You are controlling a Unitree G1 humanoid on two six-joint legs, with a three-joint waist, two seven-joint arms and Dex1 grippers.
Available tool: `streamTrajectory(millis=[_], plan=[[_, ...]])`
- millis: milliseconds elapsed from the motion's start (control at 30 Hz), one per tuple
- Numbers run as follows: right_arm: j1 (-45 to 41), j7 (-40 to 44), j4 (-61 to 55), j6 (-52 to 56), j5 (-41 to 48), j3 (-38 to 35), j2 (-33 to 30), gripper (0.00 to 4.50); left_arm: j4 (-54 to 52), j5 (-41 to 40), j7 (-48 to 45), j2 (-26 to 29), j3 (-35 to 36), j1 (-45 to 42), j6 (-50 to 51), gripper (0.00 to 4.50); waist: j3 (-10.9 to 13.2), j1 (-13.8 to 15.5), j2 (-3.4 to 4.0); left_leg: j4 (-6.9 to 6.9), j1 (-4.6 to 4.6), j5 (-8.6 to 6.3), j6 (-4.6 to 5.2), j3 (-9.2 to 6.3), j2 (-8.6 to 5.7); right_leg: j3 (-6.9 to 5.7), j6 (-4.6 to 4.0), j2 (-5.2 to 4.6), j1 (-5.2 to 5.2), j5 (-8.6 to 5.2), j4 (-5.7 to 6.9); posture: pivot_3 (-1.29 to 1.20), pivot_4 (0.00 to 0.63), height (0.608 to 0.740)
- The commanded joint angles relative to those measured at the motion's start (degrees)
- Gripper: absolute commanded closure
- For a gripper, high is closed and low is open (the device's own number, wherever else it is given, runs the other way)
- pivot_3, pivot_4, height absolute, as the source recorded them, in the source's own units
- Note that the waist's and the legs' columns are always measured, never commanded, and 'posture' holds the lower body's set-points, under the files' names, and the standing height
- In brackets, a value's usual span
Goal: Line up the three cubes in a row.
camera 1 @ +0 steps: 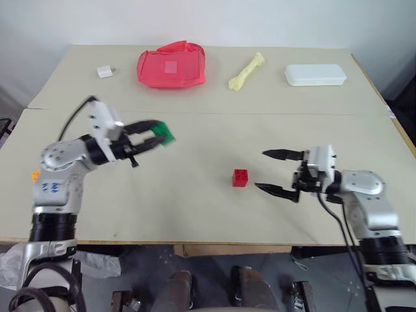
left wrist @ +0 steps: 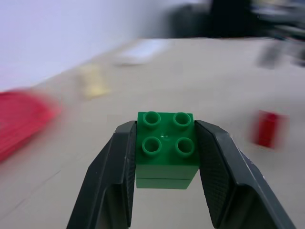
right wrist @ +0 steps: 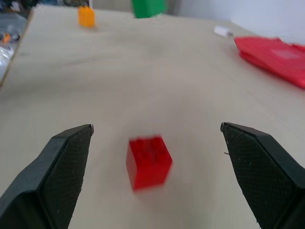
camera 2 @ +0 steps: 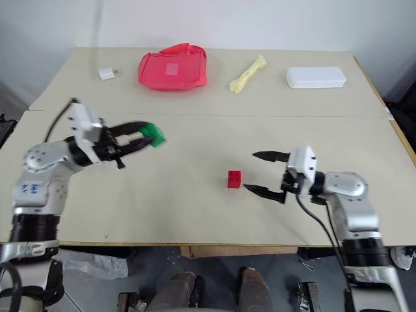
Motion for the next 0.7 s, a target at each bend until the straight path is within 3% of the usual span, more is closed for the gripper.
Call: streamTrajectory(millis=[33, 367, 700], plan=[[2.98, -0.11, -4.13, 1.25, 2.43, -4.45, -2.91, 0.00, 10.98, 5.18, -9.21, -0.97, -4.99, -3.82, -9.82, 3.03, 0.00, -0.13, 0.00, 0.00, 0.01, 0.00, 0.00, 0.02, 0.03, 0.00, 0.00, 0.05, 0.00, 0.00, 0.03, 0.00, 0.150, 0.740], [20.27, -7.23, -18.76, 5.20, 4.55, -11.66, -2.64, 0.00, 33.95, 10.05, -19.08, -9.10, -8.52, -15.13, -20.74, 3.03, 0.04, 0.27, -0.08, 0.01, -0.06, 0.02, 0.15, 0.15, 0.00, 0.03, 0.07, 0.10, -0.10, 0.03, 0.12, 0.00, 0.150, 0.740], [25.34, -10.93, -24.34, 6.57, 5.51, -11.91, -1.47, 0.00, 42.67, 15.53, -17.32, -13.36, -9.65, -18.92, -25.05, 3.03, 0.07, 0.24, -0.13, 0.02, -0.06, 0.07, 0.26, 0.16, -0.06, 0.10, 0.16, 0.06, -0.08, 0.08, 0.11, 0.00, 0.150, 0.740]])
